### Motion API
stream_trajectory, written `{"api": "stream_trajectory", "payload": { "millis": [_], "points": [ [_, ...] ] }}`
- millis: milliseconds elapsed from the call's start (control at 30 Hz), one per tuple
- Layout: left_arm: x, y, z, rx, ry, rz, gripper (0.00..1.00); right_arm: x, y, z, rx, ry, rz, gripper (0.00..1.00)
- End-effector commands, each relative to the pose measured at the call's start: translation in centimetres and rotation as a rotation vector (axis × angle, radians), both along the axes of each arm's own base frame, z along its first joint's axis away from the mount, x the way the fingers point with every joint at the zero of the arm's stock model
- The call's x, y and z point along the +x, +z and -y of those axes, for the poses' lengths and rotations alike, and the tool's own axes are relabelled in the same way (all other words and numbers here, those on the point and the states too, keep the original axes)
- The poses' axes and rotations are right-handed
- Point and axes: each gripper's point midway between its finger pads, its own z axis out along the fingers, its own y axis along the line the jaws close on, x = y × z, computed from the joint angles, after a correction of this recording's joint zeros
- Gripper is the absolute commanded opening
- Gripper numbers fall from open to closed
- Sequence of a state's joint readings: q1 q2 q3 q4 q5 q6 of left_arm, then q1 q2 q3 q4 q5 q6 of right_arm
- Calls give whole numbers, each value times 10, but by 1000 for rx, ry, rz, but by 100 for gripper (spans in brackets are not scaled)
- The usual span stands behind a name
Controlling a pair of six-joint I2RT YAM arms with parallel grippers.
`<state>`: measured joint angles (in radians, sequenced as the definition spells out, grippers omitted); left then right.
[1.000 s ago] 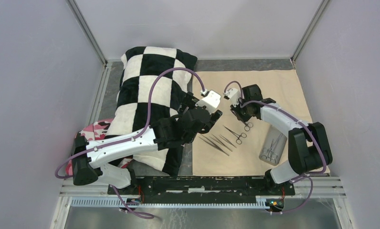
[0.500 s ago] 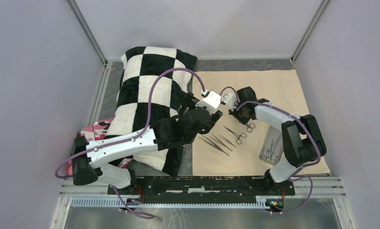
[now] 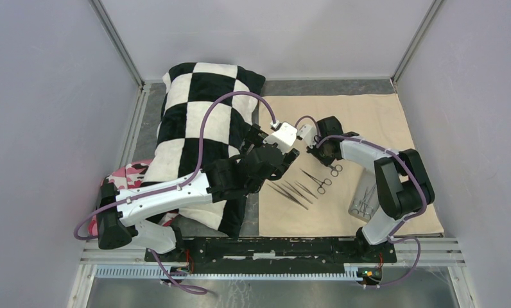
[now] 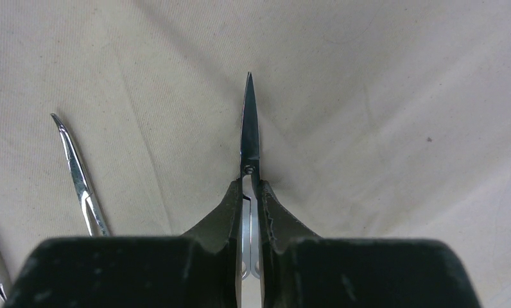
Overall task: Open and lay out the surgical kit
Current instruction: Place the medical item in the surgical kit.
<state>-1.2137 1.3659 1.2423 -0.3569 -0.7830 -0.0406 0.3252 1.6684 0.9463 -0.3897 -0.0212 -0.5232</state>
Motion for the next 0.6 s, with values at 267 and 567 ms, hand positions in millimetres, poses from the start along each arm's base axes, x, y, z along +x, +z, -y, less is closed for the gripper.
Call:
{"api": "stream_trajectory", "payload": {
  "millis": [267, 567],
  "points": [
    [1, 16, -1, -40, 7, 38, 100, 19, 17, -8, 48, -66, 68, 21],
    [-1, 17, 0, -45, -2, 37, 100, 5, 80, 34, 10, -312, 242, 41]
  ]
}}
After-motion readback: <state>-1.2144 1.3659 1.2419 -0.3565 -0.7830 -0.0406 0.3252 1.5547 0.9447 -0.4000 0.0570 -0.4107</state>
